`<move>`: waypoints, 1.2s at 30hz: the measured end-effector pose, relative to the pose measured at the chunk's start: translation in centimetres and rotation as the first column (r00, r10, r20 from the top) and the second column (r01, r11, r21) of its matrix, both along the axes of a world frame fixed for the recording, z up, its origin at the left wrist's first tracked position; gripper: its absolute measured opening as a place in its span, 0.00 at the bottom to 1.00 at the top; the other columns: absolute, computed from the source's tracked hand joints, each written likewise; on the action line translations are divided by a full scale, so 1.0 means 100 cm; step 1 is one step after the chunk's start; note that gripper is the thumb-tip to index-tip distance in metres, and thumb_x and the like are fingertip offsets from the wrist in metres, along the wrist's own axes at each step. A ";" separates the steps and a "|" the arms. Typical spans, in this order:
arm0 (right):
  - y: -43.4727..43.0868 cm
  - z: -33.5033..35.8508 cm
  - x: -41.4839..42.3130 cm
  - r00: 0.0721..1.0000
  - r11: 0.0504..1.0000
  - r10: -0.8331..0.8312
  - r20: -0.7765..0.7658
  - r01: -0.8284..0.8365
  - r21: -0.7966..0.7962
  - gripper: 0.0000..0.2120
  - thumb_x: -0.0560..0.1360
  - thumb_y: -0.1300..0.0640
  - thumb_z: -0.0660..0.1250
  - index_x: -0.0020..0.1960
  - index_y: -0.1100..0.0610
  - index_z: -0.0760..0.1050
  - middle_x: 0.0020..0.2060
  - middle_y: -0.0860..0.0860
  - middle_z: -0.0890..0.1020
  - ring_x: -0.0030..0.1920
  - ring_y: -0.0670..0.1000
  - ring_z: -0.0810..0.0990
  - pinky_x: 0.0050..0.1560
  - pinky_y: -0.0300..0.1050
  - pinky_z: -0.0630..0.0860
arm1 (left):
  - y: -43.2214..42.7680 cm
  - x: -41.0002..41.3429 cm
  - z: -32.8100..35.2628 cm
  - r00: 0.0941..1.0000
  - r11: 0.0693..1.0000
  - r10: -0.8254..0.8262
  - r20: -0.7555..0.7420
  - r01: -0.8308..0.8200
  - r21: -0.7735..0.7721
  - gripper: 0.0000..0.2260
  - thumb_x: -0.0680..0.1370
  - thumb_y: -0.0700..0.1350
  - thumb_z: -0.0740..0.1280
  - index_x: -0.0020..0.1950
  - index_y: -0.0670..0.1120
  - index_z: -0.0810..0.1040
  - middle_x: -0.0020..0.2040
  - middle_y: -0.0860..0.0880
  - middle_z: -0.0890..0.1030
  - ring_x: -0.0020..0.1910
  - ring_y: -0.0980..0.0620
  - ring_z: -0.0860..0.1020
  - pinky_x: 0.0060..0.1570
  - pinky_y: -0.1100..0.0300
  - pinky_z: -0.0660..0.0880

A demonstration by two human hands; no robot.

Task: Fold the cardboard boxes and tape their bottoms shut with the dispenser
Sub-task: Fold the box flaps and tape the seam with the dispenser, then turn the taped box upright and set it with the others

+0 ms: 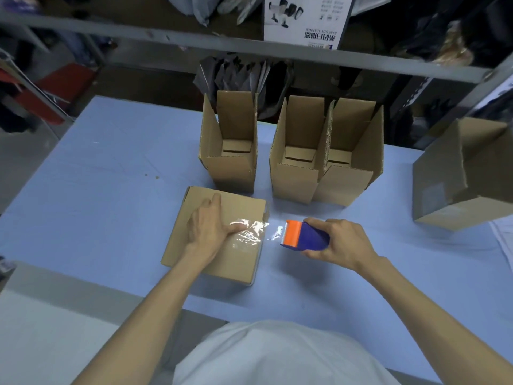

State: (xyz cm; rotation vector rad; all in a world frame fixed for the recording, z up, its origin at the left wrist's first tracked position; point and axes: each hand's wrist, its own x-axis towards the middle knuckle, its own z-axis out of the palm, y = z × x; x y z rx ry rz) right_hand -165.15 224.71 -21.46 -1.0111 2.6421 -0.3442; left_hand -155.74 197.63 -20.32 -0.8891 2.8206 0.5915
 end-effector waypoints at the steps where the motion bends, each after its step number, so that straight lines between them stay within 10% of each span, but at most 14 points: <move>1: 0.000 -0.001 0.000 1.000 1.000 -0.005 0.005 0.006 -0.004 0.34 0.66 0.34 0.70 0.68 0.44 0.69 0.50 0.46 0.82 0.47 0.51 0.79 0.44 0.43 0.76 | -0.002 0.003 -0.003 0.999 0.999 0.013 -0.037 -0.012 0.045 0.31 0.67 0.59 0.76 0.62 0.44 0.71 0.54 0.45 0.74 0.53 0.42 0.73 0.50 0.50 0.71; 6: -0.011 -0.004 -0.003 0.998 0.997 0.062 -0.013 -0.061 0.054 0.34 0.67 0.33 0.69 0.68 0.46 0.68 0.50 0.47 0.82 0.47 0.51 0.79 0.41 0.41 0.73 | 0.017 0.005 -0.014 0.928 0.930 -0.091 -0.361 0.209 0.302 0.19 0.71 0.32 0.71 0.58 0.46 0.77 0.53 0.52 0.72 0.48 0.57 0.72 0.50 0.69 0.70; 23: -0.090 0.009 0.015 0.937 0.814 0.338 -0.081 -0.249 0.524 0.07 0.72 0.53 0.69 0.50 0.51 0.75 0.49 0.51 0.82 0.50 0.54 0.81 0.38 0.42 0.63 | 0.024 0.008 -0.036 0.931 0.849 -0.051 -0.360 0.230 0.475 0.13 0.71 0.34 0.71 0.51 0.48 0.81 0.50 0.54 0.75 0.47 0.66 0.74 0.49 0.71 0.69; 31: -0.026 -0.009 0.014 0.985 0.961 -0.159 -0.071 0.170 0.219 0.37 0.72 0.35 0.65 0.74 0.50 0.57 0.50 0.57 0.77 0.48 0.59 0.78 0.38 0.45 0.66 | 0.037 0.009 -0.030 0.894 0.882 -0.393 -0.216 0.432 0.185 0.09 0.75 0.44 0.65 0.46 0.59 0.75 0.52 0.62 0.70 0.52 0.57 0.67 0.54 0.56 0.67; 36: -0.018 -0.021 0.031 0.973 0.962 -0.229 0.006 0.225 0.153 0.37 0.79 0.53 0.62 0.78 0.53 0.41 0.58 0.62 0.70 0.55 0.61 0.71 0.48 0.49 0.69 | 0.040 0.009 -0.028 0.818 0.820 -0.571 -0.070 0.564 -0.099 0.18 0.77 0.39 0.60 0.64 0.55 0.73 0.61 0.49 0.66 0.60 0.45 0.65 0.57 0.53 0.66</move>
